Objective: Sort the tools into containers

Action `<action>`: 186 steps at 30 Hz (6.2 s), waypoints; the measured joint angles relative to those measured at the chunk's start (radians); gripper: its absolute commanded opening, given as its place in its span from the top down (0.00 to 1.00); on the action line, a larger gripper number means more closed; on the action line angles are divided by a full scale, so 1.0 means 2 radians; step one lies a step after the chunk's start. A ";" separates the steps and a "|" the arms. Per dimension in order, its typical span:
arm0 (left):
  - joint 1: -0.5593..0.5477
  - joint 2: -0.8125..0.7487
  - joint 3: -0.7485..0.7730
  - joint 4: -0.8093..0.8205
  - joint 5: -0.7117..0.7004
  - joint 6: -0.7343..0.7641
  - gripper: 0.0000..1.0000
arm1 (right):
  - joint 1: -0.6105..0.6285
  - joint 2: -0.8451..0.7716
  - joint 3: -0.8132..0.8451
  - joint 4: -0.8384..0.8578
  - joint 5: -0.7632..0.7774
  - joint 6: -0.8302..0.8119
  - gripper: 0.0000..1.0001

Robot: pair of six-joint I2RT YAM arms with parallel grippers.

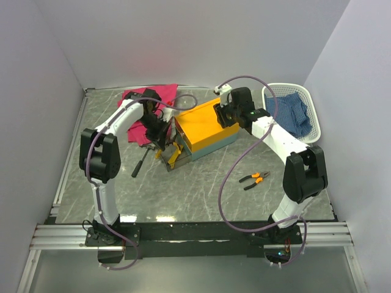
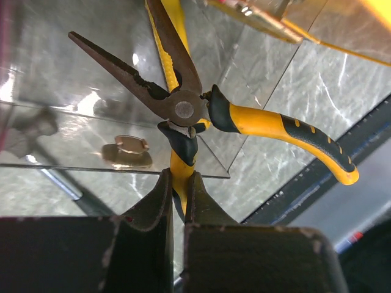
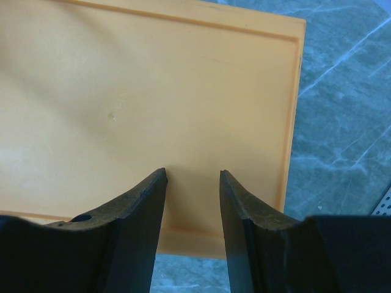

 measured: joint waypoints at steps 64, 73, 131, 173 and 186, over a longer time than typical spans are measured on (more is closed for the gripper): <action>0.103 -0.212 -0.209 0.346 -0.057 -0.214 0.34 | -0.144 -0.103 -0.267 -0.278 -0.069 -0.691 0.27; 0.106 -0.215 -0.214 0.350 -0.060 -0.214 0.34 | -0.139 -0.079 -0.264 -0.267 -0.061 -0.715 0.80; 0.135 -0.240 -0.250 0.360 -0.091 -0.215 0.31 | -0.040 -0.031 -0.221 -0.212 0.000 0.230 0.59; 0.171 -0.267 -0.256 0.379 -0.108 -0.263 0.30 | 0.195 0.035 0.171 -0.151 -0.082 0.063 1.00; 0.241 -0.366 -0.323 0.374 -0.064 -0.268 0.30 | 0.209 0.147 0.195 -0.154 -0.054 0.060 1.00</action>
